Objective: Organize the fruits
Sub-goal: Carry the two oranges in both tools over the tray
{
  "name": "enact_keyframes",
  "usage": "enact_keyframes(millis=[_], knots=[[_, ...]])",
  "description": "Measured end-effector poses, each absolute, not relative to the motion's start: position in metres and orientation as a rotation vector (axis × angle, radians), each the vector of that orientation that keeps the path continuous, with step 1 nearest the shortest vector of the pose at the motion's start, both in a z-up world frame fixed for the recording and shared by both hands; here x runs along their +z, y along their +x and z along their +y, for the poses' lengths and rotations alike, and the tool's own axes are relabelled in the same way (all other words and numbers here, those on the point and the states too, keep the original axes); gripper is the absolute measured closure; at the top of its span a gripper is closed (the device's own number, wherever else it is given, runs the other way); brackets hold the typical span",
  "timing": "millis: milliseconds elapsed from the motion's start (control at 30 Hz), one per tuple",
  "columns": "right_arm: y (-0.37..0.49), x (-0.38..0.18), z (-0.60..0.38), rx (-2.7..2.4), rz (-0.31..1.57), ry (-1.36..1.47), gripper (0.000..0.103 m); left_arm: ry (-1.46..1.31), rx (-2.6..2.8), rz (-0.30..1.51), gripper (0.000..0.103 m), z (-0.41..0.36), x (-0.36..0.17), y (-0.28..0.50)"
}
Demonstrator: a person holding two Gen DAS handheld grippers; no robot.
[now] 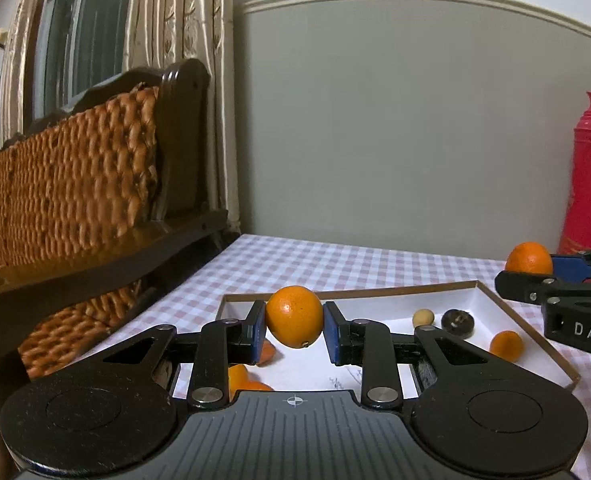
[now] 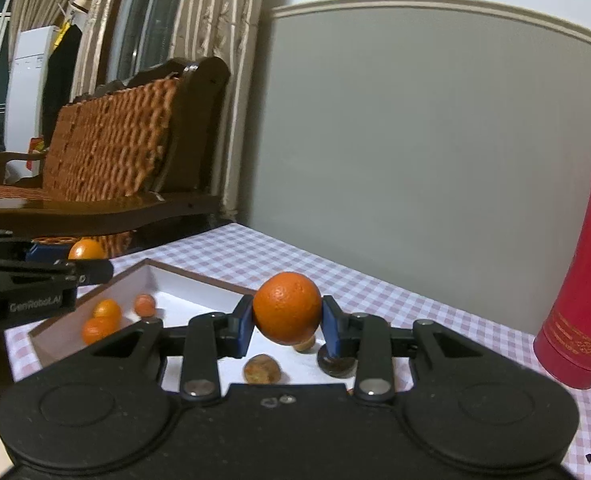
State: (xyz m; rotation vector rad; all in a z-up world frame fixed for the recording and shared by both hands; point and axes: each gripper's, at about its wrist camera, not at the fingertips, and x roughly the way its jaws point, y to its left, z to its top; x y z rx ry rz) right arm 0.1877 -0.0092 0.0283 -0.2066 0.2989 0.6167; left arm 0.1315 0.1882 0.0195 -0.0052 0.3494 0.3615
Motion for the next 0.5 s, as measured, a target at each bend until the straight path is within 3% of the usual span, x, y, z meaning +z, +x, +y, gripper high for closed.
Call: enact_keyframes(millis=[500], knots=[[0.237,0.012,-0.011,0.577,0.375,-0.193,0.077,-0.026,0.386,0.419,0.073,0.214,-0.001,0.171]])
